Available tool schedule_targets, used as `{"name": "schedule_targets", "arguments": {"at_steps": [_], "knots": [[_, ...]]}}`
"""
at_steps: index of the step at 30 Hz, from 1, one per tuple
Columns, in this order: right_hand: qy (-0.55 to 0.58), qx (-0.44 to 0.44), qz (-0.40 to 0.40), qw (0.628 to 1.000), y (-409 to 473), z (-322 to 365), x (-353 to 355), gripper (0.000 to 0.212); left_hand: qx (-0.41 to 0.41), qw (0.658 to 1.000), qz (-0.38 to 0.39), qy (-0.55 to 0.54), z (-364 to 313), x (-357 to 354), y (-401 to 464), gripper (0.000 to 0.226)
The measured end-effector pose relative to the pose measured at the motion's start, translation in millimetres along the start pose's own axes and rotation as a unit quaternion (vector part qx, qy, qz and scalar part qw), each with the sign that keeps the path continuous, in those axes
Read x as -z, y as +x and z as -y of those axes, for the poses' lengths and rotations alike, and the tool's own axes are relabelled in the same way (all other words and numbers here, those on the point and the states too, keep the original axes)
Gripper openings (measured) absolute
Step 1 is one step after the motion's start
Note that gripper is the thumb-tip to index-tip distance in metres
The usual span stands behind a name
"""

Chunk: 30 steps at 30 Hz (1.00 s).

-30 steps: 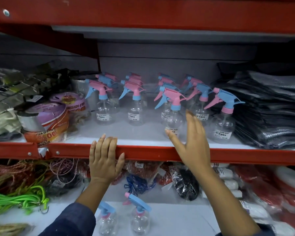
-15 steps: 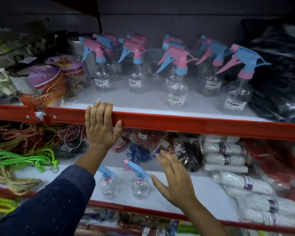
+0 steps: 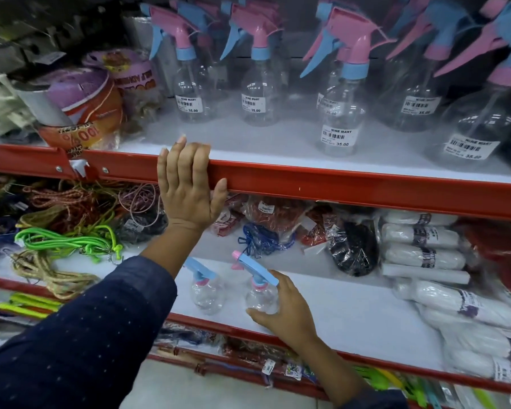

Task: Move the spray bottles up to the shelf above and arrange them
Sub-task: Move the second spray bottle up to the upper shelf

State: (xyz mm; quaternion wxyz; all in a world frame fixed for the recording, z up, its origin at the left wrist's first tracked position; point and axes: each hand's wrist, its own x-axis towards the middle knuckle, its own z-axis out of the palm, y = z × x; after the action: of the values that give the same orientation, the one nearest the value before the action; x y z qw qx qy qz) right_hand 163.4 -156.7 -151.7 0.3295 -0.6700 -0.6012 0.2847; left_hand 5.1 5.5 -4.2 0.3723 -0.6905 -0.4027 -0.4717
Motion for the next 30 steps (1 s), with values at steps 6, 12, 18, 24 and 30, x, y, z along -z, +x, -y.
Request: {"name": "schedule_targets", "arguments": {"at_steps": [6,12,18,24,30], "knots": [[0.022,-0.031,-0.033,0.999,-1,8,-2,0.074,0.003,1.0,0.005,-0.009,0,0,0,0.05],[0.013,-0.008,-0.088,0.996,-17,36,20,0.073,0.011,0.999,0.022,-0.035,-2,5,2,0.046],[0.004,0.036,-0.164,0.986,-40,77,44,0.068,0.033,0.99,0.061,-0.122,-2,23,7,0.045],[-0.018,0.121,-0.227,0.966,-49,136,71,0.061,0.051,0.986,0.086,-0.134,30,29,3,0.059],[-0.014,0.19,-0.293,0.937,-31,198,90,0.057,0.024,0.991,0.086,-0.099,63,24,-3,0.058]]}}
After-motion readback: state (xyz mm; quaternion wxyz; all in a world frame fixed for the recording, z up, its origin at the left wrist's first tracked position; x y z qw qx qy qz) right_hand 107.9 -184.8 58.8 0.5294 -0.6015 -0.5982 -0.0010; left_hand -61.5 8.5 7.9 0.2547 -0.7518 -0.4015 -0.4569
